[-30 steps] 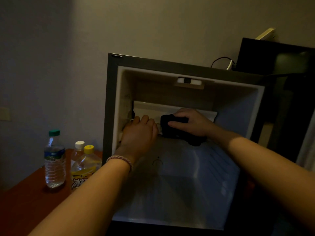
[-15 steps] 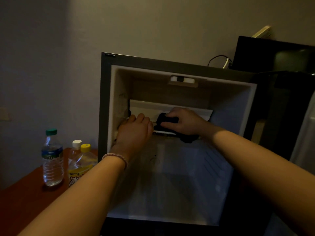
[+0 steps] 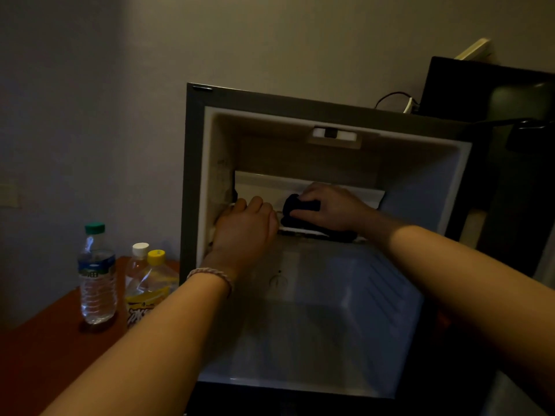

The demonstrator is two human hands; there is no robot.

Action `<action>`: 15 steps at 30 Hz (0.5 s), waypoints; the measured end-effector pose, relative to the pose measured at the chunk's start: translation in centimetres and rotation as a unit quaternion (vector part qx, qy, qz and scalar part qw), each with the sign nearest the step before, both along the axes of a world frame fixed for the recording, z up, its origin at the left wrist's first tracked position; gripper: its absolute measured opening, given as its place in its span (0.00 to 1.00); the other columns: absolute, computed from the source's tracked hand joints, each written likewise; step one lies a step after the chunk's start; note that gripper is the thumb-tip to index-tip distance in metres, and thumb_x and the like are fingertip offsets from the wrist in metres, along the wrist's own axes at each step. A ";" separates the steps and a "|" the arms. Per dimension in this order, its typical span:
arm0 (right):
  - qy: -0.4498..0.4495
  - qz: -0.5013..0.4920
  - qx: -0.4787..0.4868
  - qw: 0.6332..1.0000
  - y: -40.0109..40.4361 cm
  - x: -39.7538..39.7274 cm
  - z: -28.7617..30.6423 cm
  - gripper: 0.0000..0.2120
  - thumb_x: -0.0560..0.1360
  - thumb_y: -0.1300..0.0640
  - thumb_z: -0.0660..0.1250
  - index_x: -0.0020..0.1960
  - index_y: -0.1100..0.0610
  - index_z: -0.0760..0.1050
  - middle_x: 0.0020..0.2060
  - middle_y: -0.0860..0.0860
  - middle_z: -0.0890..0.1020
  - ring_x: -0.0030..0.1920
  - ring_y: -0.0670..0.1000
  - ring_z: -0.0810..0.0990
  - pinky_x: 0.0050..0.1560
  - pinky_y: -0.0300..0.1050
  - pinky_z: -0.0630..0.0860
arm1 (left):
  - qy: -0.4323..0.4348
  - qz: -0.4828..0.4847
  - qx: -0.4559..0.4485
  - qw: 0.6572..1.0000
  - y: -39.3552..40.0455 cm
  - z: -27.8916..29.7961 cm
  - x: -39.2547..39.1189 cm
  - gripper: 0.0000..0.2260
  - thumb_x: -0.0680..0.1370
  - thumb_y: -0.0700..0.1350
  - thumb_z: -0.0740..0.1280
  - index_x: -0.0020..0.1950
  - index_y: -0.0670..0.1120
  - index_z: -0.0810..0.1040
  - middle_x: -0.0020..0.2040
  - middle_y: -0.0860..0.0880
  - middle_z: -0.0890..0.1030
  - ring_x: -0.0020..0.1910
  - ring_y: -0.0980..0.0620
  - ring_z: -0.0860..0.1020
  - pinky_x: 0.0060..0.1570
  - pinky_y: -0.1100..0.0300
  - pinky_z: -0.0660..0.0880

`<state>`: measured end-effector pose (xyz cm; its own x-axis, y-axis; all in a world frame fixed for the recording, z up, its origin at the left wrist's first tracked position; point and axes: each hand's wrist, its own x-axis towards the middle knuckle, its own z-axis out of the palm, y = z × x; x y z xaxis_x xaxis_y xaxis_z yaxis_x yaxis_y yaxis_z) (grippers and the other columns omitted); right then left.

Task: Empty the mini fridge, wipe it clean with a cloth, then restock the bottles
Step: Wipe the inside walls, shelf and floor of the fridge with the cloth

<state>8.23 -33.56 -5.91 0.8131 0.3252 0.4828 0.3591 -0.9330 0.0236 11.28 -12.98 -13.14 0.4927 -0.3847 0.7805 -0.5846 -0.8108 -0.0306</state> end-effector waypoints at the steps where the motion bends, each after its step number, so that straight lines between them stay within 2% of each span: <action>1: 0.000 -0.007 -0.001 1.000 0.0 0.1 0.0 0.16 0.77 0.41 0.67 0.59 0.49 0.81 0.54 0.53 0.80 0.53 0.52 0.78 0.54 0.52 0.77 | 0.000 0.000 0.003 1.000 0.0 0.0 -0.1 0.13 0.84 0.50 0.52 0.57 0.48 0.74 0.54 0.47 0.76 0.50 0.47 0.74 0.43 0.54 0.72; 4: 0.005 -0.014 0.000 1.000 0.0 0.1 0.0 0.16 0.77 0.40 0.66 0.60 0.47 0.81 0.55 0.54 0.80 0.53 0.52 0.78 0.53 0.53 0.77 | -0.010 0.012 0.026 1.000 0.0 0.0 -0.1 0.12 0.84 0.49 0.53 0.58 0.48 0.73 0.55 0.47 0.75 0.51 0.46 0.74 0.43 0.53 0.72; 7: 0.027 -0.032 0.001 0.999 0.3 -0.8 0.3 0.16 0.77 0.41 0.66 0.59 0.48 0.81 0.54 0.53 0.81 0.52 0.52 0.79 0.53 0.51 0.78 | -0.018 0.023 0.041 0.999 0.0 -0.1 0.0 0.12 0.83 0.49 0.52 0.58 0.47 0.73 0.54 0.46 0.75 0.50 0.46 0.74 0.40 0.56 0.67; 11: 0.076 -0.017 0.032 0.996 0.8 -3.5 1.3 0.14 0.77 0.42 0.67 0.55 0.49 0.83 0.48 0.48 0.84 0.46 0.47 0.82 0.48 0.49 0.80 | -0.017 0.028 0.046 0.998 0.1 0.0 -0.3 0.10 0.83 0.48 0.55 0.57 0.46 0.74 0.54 0.45 0.76 0.49 0.45 0.75 0.39 0.55 0.65; 15: 0.062 -0.066 -0.045 0.995 -0.2 -6.1 2.0 0.15 0.78 0.40 0.64 0.56 0.49 0.82 0.47 0.50 0.83 0.46 0.50 0.81 0.48 0.49 0.78 | -0.017 0.002 0.025 1.000 0.2 -0.1 -0.3 0.11 0.84 0.49 0.55 0.55 0.47 0.74 0.51 0.46 0.75 0.46 0.46 0.74 0.37 0.56 0.65</action>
